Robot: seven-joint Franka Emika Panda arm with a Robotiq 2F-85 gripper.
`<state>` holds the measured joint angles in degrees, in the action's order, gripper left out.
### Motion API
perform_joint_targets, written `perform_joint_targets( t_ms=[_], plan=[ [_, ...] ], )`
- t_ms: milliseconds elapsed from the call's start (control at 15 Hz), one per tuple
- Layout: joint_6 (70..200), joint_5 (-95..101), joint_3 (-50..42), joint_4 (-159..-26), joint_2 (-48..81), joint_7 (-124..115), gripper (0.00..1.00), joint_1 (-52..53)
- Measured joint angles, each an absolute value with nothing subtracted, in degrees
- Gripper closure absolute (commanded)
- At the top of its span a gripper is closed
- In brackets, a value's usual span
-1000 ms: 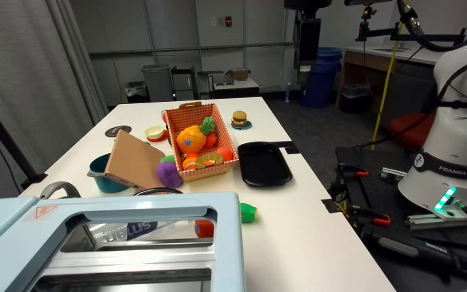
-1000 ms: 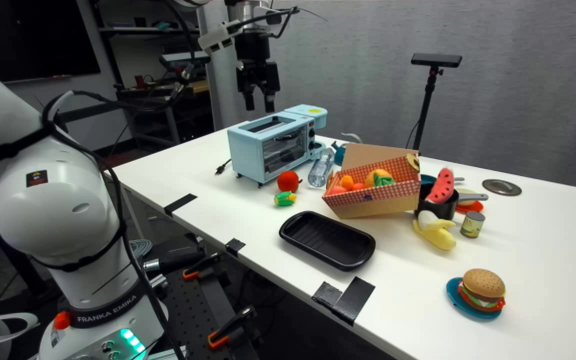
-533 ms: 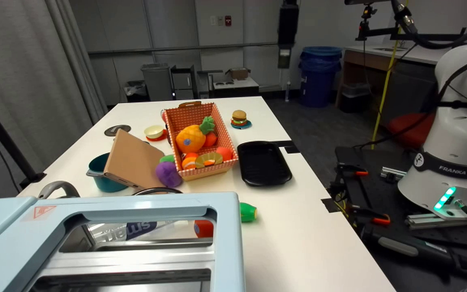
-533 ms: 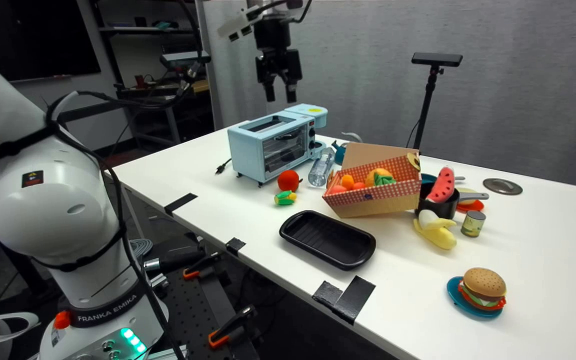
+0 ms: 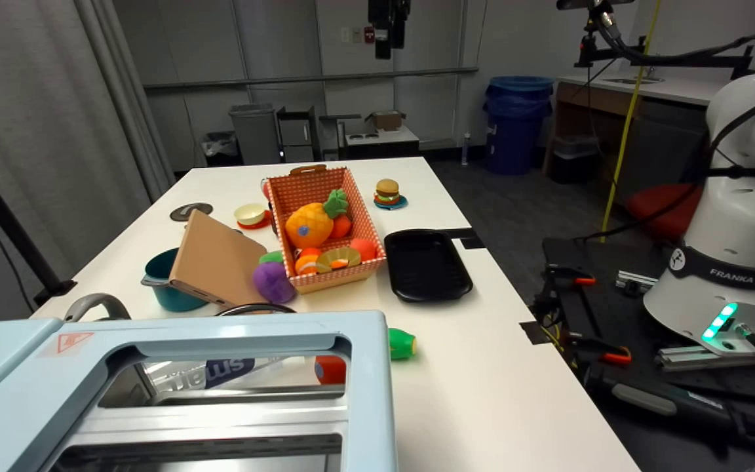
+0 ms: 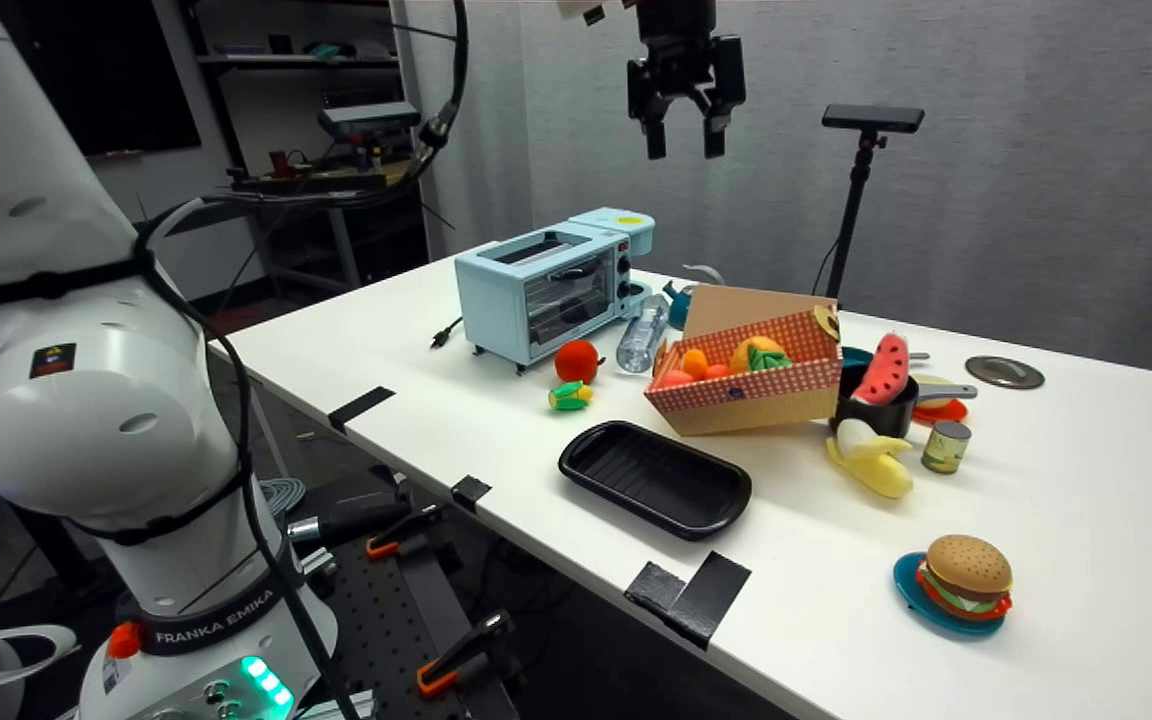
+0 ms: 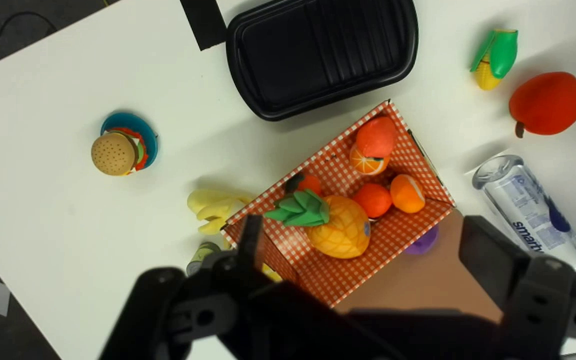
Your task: Remove the pineapple plush from the box and put it on the toaster oven
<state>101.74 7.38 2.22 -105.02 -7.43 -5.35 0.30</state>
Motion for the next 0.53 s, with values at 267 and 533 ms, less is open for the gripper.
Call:
perform_joint_targets(
  t_ms=[267, 533],
  plan=[
    [100.6, 7.4, 4.3, -102.3, -3.1, -3.8, 0.00, 1.6],
    [100.7, 7.4, 5.7, -101.5, 2.3, -2.4, 0.00, 3.2]
  ],
)
